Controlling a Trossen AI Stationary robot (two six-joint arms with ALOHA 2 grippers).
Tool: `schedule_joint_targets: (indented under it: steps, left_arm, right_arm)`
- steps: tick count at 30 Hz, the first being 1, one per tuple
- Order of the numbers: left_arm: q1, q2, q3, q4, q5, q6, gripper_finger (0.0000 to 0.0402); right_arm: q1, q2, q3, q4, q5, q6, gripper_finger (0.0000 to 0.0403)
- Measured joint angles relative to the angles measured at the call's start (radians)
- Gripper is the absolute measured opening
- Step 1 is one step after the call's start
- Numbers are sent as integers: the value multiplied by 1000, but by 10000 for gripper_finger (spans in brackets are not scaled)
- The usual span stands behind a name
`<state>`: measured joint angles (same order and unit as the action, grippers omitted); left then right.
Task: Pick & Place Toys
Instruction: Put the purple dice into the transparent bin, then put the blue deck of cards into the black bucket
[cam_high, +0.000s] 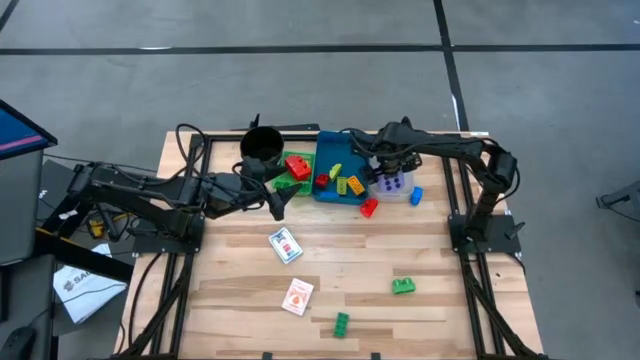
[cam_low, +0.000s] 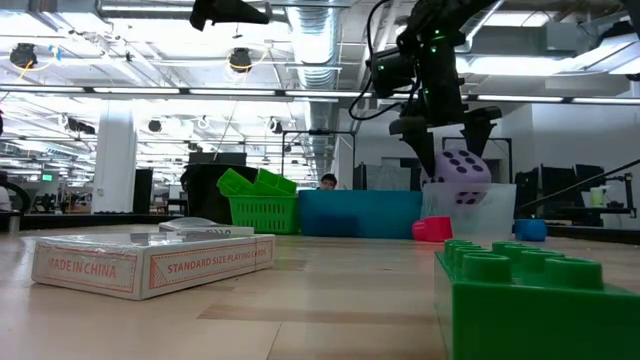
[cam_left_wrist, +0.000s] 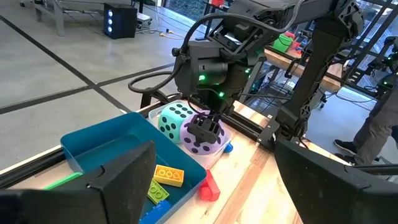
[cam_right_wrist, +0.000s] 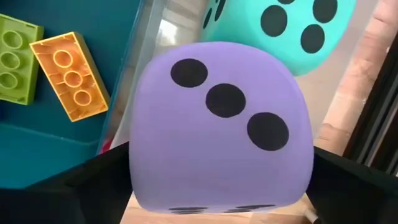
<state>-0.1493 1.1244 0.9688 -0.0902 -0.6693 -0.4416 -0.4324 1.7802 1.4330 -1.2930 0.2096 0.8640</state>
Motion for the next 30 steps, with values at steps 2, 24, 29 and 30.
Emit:
schedule_joint_targets:
  steps: [2, 24, 29, 30]
  left_arm:
    - [0, 0, 0, 0, 0, 0, 324]
    - [0, 0, 0, -1, 0, 0, 324]
    - [0, 0, 0, -5, 0, 0, 324]
    - [0, 0, 0, -5, 0, 0, 324]
  right_arm:
    - [1, 0, 0, 0, 0, 2, 400]
    - [10, -71, 11, -21, 38, 47, 400]
    - [11, -119, 12, -35, 69, 79, 400]
    - [13, -120, 11, -33, 68, 79, 400]
